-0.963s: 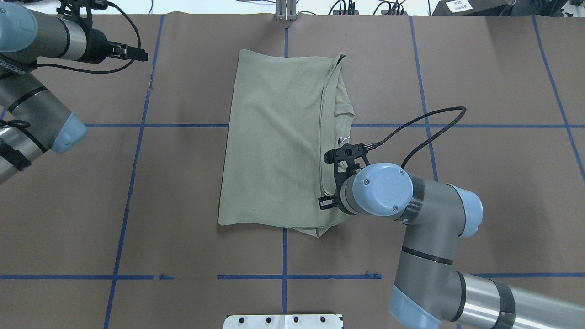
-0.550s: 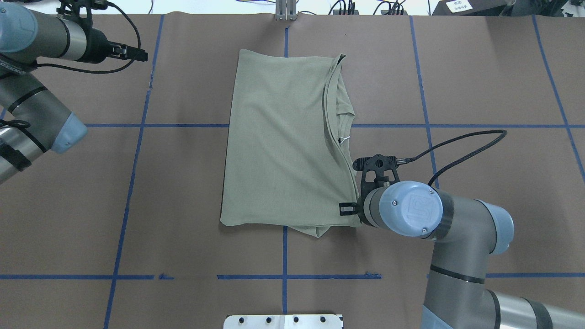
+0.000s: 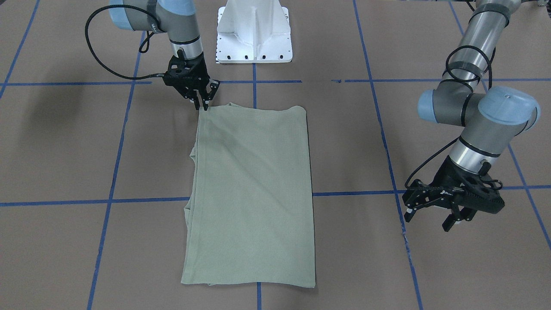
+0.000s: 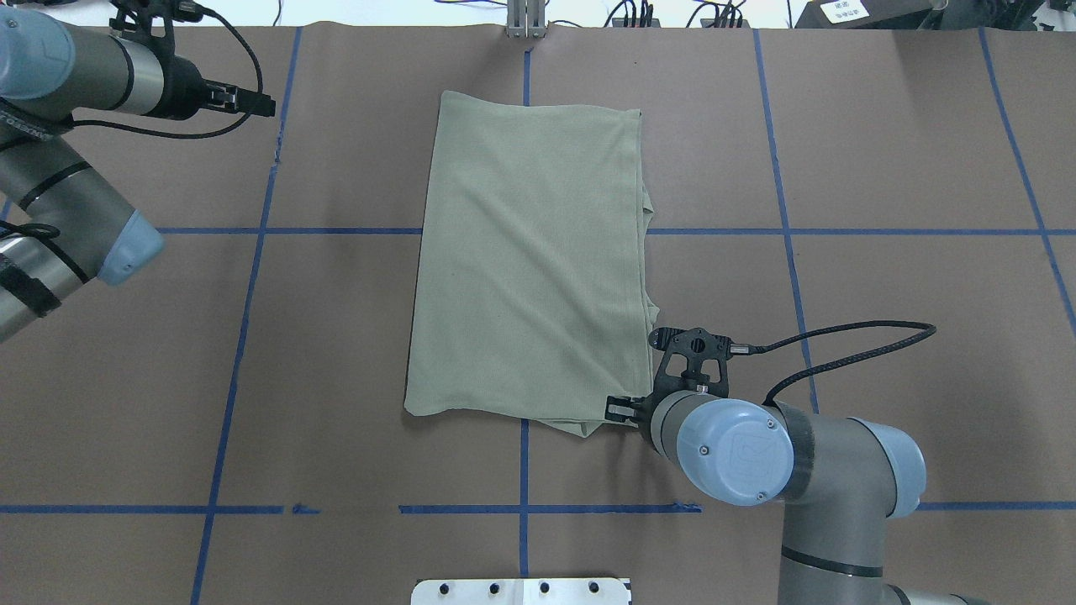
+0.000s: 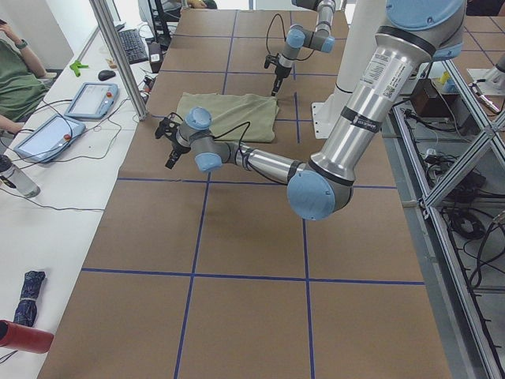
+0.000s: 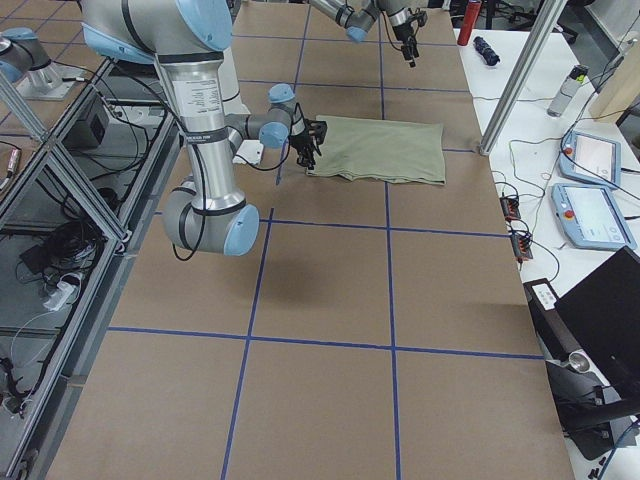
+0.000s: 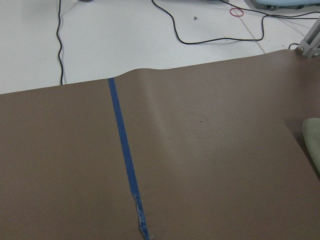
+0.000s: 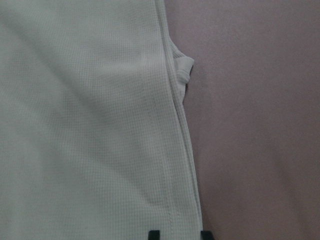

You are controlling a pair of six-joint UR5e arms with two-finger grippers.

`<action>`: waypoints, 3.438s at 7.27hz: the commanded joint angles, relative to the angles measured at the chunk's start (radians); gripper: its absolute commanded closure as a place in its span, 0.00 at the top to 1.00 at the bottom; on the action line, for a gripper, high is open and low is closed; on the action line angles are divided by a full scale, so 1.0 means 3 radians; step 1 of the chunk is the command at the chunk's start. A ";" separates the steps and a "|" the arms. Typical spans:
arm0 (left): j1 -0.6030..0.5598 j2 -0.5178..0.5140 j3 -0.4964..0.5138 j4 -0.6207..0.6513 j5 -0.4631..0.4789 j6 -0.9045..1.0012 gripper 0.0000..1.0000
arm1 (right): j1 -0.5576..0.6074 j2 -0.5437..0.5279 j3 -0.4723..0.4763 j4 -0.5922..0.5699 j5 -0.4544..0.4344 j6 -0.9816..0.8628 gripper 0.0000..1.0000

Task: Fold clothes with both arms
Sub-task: 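Move the left gripper to the near edge while the right gripper holds its edge, then grasp the near edge of the folded shirt with both grippers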

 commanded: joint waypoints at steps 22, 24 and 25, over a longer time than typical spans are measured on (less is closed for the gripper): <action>0.2372 0.0602 -0.1358 0.0105 0.1356 -0.3302 0.41 | 0.0199 -0.0241 0.0121 0.1230 -0.0352 0.1066 1.00; 0.2362 0.0617 -0.1393 0.0105 0.1356 -0.3261 0.00 | 0.0194 -0.0241 0.0101 0.1225 -0.0352 0.1066 1.00; 0.2362 0.0617 -0.1404 0.0105 0.1366 -0.3261 0.00 | 0.0189 -0.0241 0.0060 0.1184 -0.0352 0.1152 0.99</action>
